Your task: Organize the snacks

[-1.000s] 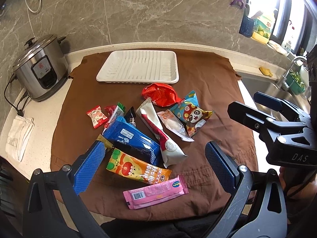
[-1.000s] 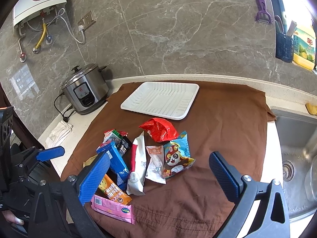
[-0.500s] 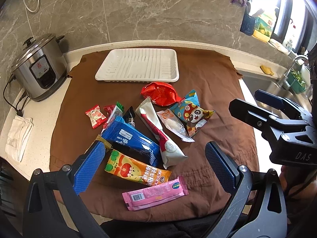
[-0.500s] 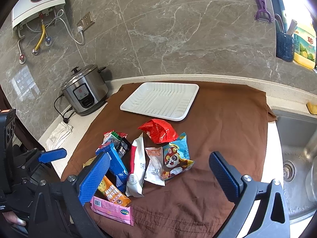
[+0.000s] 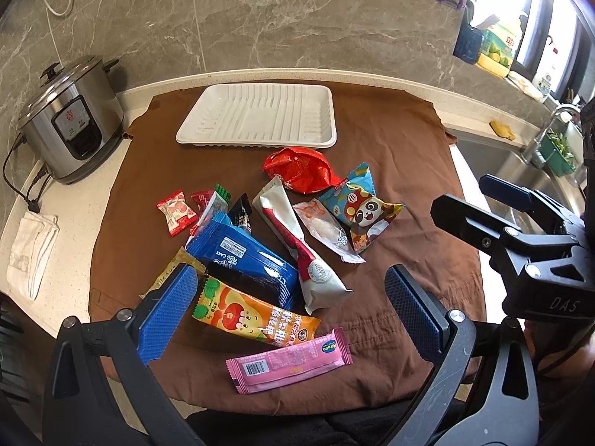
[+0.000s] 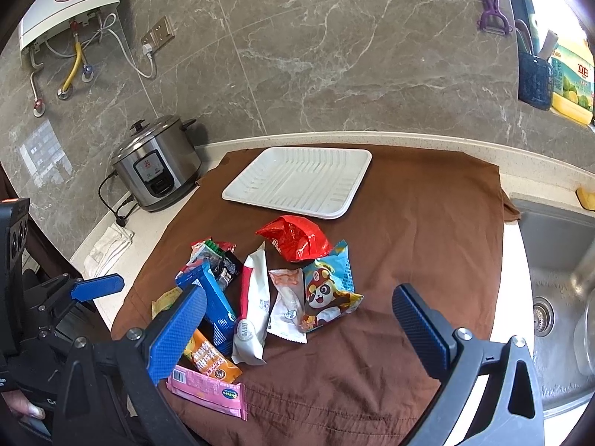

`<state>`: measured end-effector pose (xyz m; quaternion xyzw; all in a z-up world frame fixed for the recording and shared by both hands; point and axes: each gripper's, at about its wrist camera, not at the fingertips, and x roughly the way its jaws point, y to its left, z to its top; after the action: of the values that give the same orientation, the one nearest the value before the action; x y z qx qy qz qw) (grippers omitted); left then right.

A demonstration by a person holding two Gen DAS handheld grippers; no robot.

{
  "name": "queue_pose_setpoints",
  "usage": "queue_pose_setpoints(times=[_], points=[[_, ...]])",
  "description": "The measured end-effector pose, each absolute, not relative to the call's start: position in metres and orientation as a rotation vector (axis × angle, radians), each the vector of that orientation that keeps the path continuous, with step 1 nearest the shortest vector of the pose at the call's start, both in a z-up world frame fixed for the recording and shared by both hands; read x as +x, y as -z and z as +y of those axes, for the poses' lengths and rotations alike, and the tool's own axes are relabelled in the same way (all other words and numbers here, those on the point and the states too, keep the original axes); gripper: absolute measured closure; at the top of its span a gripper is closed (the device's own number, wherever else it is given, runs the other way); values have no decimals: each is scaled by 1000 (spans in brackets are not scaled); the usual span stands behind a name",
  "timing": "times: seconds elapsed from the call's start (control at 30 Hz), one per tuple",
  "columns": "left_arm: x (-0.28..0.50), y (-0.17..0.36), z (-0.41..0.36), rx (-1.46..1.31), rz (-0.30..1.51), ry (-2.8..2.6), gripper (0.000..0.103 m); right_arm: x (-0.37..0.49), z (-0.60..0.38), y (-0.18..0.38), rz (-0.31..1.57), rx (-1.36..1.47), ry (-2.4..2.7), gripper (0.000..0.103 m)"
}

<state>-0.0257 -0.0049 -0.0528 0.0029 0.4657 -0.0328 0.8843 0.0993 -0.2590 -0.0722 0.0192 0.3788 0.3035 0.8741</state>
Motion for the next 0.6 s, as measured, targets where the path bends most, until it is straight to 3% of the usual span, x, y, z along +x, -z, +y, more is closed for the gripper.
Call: queue_pose_setpoints(times=[0.6], points=[[-27,58,-5,-2,982,69,1,98,-260,74,803,40,-638,0]])
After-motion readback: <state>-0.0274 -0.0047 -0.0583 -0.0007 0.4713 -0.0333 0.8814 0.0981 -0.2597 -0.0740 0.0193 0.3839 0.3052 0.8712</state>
